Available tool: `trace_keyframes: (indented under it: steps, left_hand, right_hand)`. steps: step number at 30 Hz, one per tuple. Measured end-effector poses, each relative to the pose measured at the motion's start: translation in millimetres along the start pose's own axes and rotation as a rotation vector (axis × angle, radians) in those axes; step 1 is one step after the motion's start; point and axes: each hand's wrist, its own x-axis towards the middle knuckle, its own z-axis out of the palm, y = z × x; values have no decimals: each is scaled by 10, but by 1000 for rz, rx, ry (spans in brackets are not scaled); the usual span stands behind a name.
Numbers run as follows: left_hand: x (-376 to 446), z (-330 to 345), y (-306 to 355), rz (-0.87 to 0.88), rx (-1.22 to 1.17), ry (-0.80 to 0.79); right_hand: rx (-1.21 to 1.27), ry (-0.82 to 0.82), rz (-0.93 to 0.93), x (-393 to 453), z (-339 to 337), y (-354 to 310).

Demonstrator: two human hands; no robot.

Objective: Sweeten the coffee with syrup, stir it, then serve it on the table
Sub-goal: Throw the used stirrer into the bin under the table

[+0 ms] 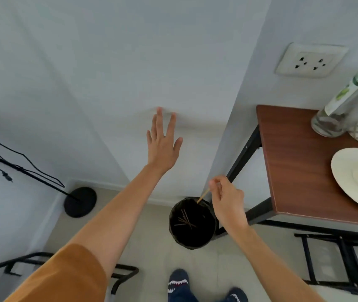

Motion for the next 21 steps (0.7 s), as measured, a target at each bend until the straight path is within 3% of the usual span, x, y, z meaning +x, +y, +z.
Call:
trace_keyframes:
  steps: [5,13,21]
  left_hand:
    - [4,27,-4,-10,-29,-6]
    - [-32,-105,223,-92,-117,-20]
    - [-117,-335,1611,91,-482,55]
  right_hand:
    - [-31,20,52,9,46,12]
    - [51,264,-168,-65,-562,-297]
    - [138,587,-244,-255,-1998,-44]
